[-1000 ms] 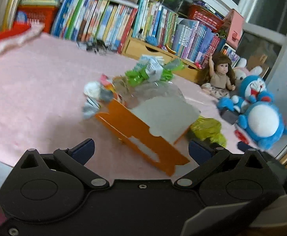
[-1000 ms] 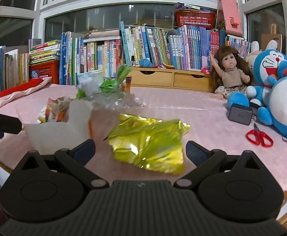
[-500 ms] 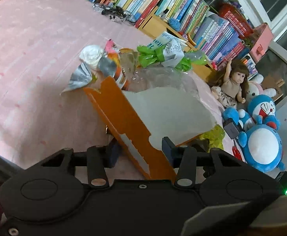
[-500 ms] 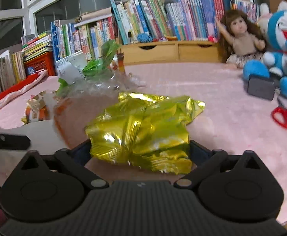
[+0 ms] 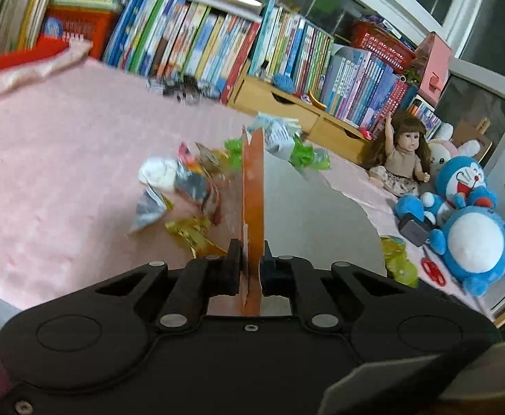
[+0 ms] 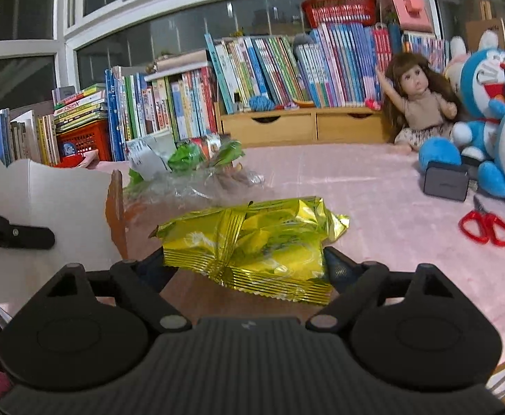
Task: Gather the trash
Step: 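Lower the box into the bin with the left tool while the right drops the foil bag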
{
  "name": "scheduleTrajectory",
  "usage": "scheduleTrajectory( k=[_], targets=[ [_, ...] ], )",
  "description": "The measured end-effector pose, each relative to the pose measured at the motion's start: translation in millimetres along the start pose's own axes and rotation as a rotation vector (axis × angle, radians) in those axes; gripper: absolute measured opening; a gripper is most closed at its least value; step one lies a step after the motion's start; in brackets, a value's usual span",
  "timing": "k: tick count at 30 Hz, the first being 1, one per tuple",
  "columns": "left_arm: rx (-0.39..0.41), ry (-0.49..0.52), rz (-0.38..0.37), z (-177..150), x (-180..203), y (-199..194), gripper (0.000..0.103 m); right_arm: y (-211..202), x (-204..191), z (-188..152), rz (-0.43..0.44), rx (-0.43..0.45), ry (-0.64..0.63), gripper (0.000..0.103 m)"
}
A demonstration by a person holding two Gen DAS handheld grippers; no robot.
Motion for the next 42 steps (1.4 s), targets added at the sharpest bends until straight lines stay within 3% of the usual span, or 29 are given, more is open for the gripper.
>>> scheduleTrajectory(
  k=[8, 17, 21, 26, 35, 38, 42],
  targets=[
    [0.042, 0.024, 0.045, -1.7, -3.4, -21.0, 0.008, -23.3, -9.6, 9.0, 0.002, 0.081, -0.045, 0.088],
    [0.061, 0.02, 0.088, 2.8, -12.7, -28.0, 0.008, -29.7, -22.1, 13.0, -0.146, 0.187, -0.169, 0.088],
    [0.059, 0.015, 0.089, 2.0, -15.7, -29.8, 0.008, -33.7, -20.1, 12.7, -0.169, 0.2, -0.153, 0.088],
    [0.058, 0.054, 0.083, -0.9, -12.5, -35.9, 0.009, -52.7, -12.4, 11.2, -0.017, 0.186, -0.056, 0.088],
    [0.03, 0.131, 0.015, -29.5, -1.9, -72.6, 0.009, -90.6, -25.0, -16.8, 0.205, 0.123, -0.044, 0.088],
    [-0.004, 0.151, -0.014, -51.4, 0.7, -91.8, 0.009, -103.4, -27.0, -32.5, 0.251, 0.075, -0.031, 0.088],
    [-0.071, 0.186, -0.002, -80.7, -0.1, -108.8, 0.009, -120.5, -27.6, -56.4, 0.246, 0.012, -0.04, 0.088]
  ],
)
Point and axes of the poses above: each gripper's, at about its wrist camera, not at the fingertips, and y roughly the way its jaws point, x to its right, z to its top, the point moved 2 cm from there along y, roughly the way its jaws point, and after that the axes turned 11 degrees about y, right-handed, at the moved point
